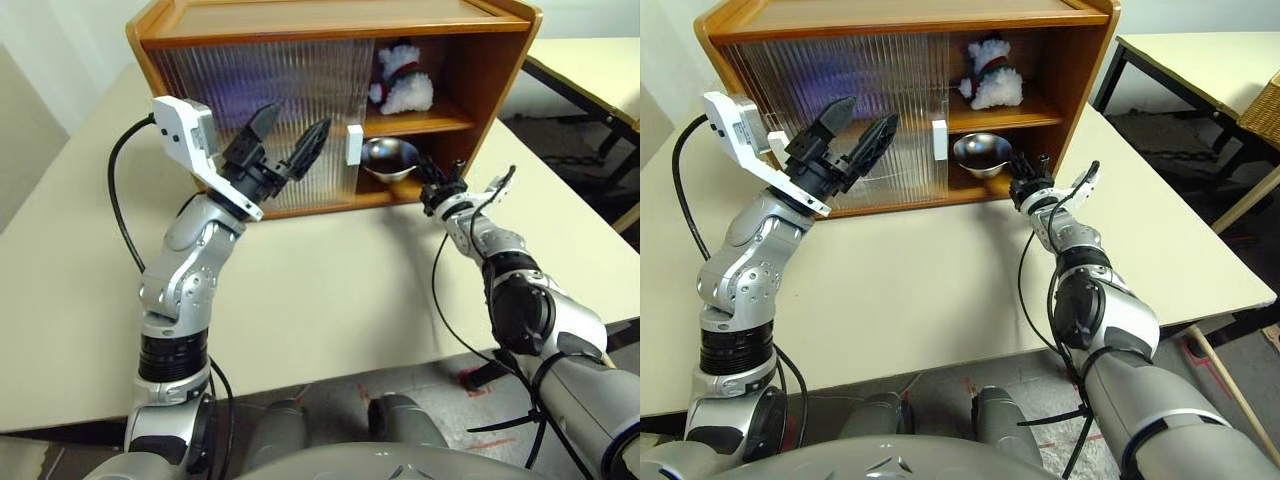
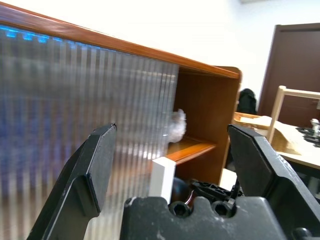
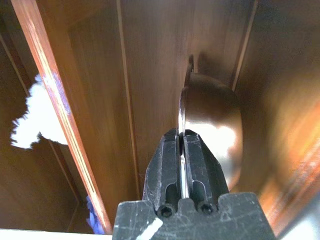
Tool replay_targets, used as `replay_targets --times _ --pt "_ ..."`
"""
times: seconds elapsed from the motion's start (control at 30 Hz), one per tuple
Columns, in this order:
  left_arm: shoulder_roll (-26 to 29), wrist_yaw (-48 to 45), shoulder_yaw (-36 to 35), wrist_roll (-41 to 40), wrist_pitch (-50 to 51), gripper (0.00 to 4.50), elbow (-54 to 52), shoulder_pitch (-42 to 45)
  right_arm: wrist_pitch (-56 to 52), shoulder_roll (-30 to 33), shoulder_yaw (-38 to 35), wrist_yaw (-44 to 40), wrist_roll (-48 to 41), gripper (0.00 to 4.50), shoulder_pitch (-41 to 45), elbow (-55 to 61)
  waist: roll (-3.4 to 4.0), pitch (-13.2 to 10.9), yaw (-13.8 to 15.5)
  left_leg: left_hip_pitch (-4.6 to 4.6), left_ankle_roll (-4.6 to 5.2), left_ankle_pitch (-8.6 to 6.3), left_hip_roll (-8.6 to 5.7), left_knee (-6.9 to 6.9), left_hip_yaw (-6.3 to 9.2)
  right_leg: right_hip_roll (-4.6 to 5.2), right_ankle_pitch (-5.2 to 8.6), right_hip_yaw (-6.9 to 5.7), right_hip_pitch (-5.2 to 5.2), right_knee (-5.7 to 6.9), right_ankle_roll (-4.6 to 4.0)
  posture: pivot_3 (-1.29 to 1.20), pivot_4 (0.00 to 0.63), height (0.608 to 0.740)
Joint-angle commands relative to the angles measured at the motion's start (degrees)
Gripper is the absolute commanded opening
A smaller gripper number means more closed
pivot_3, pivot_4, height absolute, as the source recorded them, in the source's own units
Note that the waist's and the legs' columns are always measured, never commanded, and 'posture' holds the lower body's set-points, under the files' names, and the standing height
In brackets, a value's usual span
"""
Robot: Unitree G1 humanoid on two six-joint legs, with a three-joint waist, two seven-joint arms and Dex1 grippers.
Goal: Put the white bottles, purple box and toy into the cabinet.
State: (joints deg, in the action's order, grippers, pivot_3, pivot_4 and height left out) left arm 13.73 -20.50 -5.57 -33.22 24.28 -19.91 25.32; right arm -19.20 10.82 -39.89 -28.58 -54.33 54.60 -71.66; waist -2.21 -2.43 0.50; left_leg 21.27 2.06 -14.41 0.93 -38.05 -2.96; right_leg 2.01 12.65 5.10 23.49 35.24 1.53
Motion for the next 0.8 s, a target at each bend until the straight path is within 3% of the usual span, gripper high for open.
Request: replay_targets --times 0.03,0.47,0.77,0.8 --pt "0.48 0.65 -0.16 0.14 0.88 4.50 -1.57 -0.86 2.43 0.11 -1.69 0.72 1.32 0.04 1.67 -1.58 0.00 0.00 0.57 0.00 0.00 0.00 0.00 0.00 0.00 0.00 0.00 0.00 0.00 0.00 0.00 0.24 0.000 0.740" --pt "1.09 2.23 -0.91 -0.08 1.68 4.50 -3.66 -1.81 7.62 0.63 -4.34 4.00 5.26 0.04 1.63 -3.30 0.00 0.00 3.54 0.07 0.00 0.00 0.01 0.01 0.01 0.02 -0.06 -0.03 0.08 -0.03 -0.11 0.26 0.000 0.740" --pt "0.95 2.02 -0.69 -0.10 1.67 4.50 -2.94 -1.00 8.13 0.93 -4.84 4.90 7.29 0.04 0.98 -3.33 0.00 0.00 3.69 0.08 0.00 0.00 0.01 0.01 0.01 0.02 -0.07 -0.04 0.08 -0.04 -0.13 0.25 0.000 0.740" --pt "0.85 2.05 -0.64 -0.11 1.64 4.50 -2.84 -0.90 8.18 0.95 -4.85 5.01 7.48 0.59 1.02 -3.33 0.00 0.00 3.68 0.08 0.00 0.00 0.01 0.01 0.01 0.02 -0.07 -0.04 0.08 -0.04 -0.12 0.25 0.000 0.740"
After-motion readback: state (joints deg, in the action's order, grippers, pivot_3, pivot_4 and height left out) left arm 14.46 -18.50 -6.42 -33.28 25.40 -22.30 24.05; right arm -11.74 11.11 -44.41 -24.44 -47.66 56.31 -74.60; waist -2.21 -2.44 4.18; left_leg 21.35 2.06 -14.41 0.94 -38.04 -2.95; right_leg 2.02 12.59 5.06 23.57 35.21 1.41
